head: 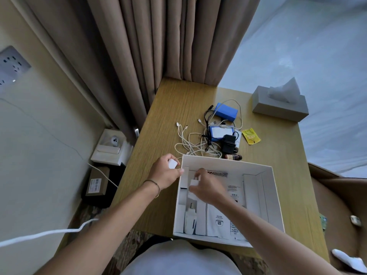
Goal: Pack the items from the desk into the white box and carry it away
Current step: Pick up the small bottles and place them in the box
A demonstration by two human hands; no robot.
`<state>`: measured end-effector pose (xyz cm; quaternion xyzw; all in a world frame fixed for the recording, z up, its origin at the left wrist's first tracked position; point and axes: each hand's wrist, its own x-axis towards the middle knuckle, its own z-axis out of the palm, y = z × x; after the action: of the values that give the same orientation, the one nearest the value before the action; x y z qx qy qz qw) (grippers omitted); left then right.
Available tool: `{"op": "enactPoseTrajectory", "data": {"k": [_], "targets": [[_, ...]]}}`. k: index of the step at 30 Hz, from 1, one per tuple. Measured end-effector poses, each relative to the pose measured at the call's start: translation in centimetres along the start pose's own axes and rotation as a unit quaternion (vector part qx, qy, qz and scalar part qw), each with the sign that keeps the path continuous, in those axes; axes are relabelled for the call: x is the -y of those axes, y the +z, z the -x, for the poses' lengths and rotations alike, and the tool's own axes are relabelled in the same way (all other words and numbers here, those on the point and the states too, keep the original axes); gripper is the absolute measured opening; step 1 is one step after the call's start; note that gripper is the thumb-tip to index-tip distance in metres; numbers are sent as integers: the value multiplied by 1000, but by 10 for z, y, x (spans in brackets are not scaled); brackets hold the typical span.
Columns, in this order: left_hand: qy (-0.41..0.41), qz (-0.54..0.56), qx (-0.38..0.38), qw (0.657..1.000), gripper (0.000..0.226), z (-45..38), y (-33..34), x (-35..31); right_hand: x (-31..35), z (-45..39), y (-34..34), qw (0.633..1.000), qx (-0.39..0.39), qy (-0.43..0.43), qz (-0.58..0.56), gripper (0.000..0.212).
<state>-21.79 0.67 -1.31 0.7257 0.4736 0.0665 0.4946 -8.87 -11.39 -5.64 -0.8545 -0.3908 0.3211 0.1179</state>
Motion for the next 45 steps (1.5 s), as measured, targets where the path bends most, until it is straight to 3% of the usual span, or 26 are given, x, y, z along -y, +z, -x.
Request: {"op": "enactPoseTrajectory", "data": {"k": [6,16,18,21,25,28,32,35,37,41,43,45], "targets": [[-7,7,11,1000,22,-2,-3,1,12,-7,5,993,44,-16,112,39],[-11,3,-8,1000,16,8,-4,-5,10,-17,7,991,101,-13,90,29],[-13,70,11,997,10,11,-9,-9,7,-16,-4,996,74,-19,50,22],[-1,137,43,990,27,15,-14,-18,8,-9,-28,990,41,-45,-127,19],[21,209,13,978,22,17,-11,-35,21,13,-63,910,157,-77,-376,22],[28,224,-30,974,15,15,-5,-43,22,22,-68,883,136,-62,-444,22],[-8,280,-5,960,7,17,6,-47,18,26,-57,879,96,-68,-462,25],[29,194,-51,979,7,13,9,-39,11,23,-48,872,45,-21,-486,28],[49,86,-69,993,22,7,7,-27,3,18,-43,898,-6,10,-439,25],[28,-43,43,998,57,-4,1,-3,-8,4,-36,988,-34,21,-151,23],[33,-44,77,996,59,-7,-1,0,-7,-4,-31,999,-19,19,-45,29],[47,-53,85,994,59,-8,-1,0,-5,-12,-24,999,-26,21,-18,33]]}}
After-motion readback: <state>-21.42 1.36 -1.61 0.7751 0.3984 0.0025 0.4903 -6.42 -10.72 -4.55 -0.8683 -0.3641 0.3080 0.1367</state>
